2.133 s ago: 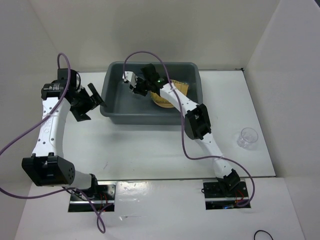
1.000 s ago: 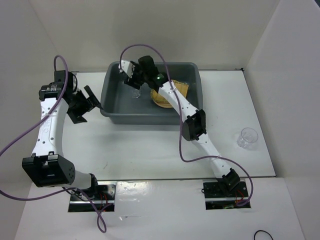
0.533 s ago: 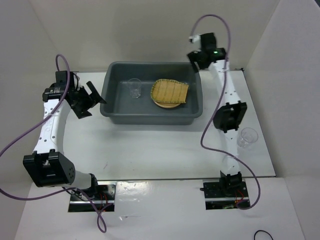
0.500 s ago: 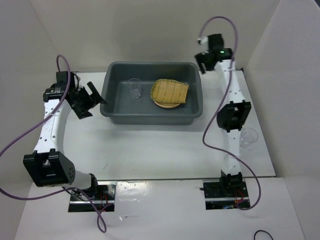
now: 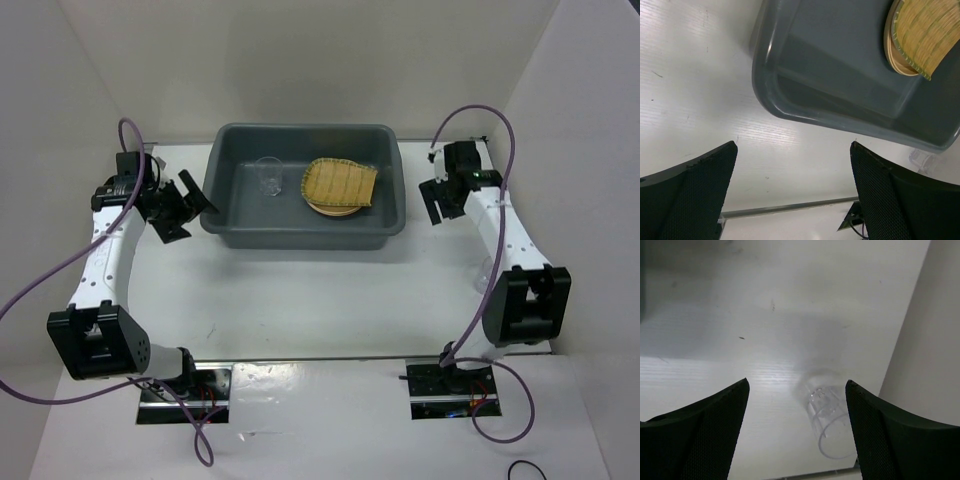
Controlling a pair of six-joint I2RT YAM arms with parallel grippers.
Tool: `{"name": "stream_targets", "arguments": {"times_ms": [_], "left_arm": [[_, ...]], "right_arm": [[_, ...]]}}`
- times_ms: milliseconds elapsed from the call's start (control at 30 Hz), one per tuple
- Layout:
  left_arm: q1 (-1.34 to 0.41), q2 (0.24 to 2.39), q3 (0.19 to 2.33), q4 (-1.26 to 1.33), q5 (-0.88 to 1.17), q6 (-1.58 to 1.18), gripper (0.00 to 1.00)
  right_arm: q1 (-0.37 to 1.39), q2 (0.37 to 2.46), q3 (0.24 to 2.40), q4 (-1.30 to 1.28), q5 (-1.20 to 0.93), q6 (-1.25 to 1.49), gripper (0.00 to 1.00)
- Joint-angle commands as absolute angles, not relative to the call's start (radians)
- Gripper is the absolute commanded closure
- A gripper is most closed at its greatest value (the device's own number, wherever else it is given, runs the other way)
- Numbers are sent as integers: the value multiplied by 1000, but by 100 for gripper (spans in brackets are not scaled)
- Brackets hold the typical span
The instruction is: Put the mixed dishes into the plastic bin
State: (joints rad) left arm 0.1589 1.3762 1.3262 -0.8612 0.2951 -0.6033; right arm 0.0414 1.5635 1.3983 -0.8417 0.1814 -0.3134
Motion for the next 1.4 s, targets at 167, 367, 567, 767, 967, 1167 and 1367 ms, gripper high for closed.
{"name": "stream_targets", "arguments": {"times_ms": [167,367,567,767,967,1167,1367], "left_arm": [[164,1342,1335,-902,310,-534,0],[164,1342,1335,-902,310,-534,0],[164,1333,1315,-911,319,-534,0],[164,1312,1305,-920,310,-534,0],[164,1290,1264,-920,301,-534,0],[164,1258,1246,-920,301,-543,0],[173,1227,1213,-920,301,-552,0]], "right_arm": [[14,1467,1117,-647,406,-307,18],[3,1421,1006,-591,511,-342,18],[-6,1402,933,-581,529,-357,18],[-17,1402,861,-581,488,-337,18],[-35,1402,838,-558,479,-328,18],[-35,1434,818,-558,433,-308,27],[-35,1434,831,-583,328,-264,94]]}}
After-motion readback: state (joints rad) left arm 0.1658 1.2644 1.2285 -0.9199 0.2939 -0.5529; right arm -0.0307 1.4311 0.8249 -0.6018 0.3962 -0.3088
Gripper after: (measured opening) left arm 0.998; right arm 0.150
